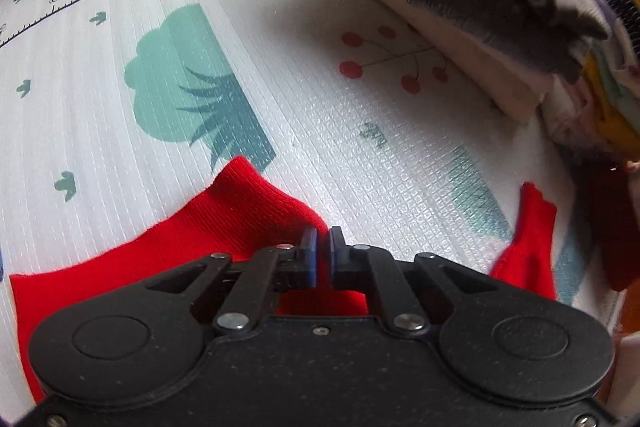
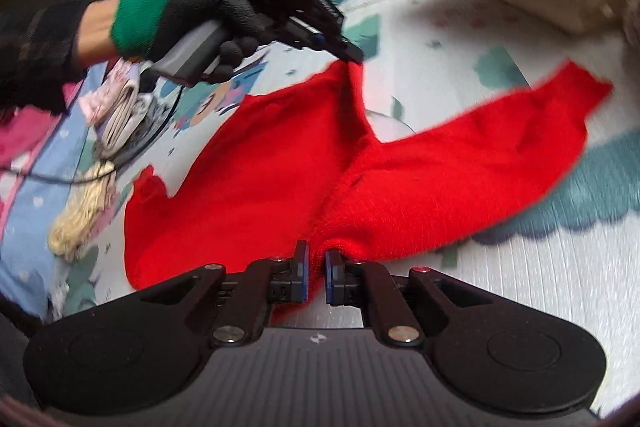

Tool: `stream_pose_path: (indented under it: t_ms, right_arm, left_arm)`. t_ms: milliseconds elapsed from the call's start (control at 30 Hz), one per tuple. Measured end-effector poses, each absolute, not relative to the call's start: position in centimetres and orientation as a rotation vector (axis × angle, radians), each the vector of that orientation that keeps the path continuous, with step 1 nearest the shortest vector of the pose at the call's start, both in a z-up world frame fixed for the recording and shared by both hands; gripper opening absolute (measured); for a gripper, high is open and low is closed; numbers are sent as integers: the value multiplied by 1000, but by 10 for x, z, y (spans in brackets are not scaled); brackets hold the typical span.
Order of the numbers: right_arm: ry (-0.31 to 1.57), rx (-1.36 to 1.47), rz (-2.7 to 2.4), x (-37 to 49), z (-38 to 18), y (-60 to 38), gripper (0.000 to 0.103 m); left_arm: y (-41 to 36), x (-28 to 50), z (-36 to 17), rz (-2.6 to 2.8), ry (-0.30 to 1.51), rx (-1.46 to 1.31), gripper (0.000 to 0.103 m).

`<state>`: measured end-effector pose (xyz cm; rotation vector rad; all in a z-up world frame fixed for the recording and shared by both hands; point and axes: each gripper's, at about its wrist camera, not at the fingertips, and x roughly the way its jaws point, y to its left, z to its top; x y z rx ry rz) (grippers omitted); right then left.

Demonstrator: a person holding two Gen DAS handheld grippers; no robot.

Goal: Fold clothes

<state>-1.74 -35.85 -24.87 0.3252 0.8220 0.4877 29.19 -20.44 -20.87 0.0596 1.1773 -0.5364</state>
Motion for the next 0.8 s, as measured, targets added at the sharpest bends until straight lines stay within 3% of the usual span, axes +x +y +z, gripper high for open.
stream_pose_path:
  t_ms: [800]
  right_arm:
    - [794,-78,812,0,-243,-255,9]
  left_arm:
    - [-143,299,-203,-609,1073,18,1]
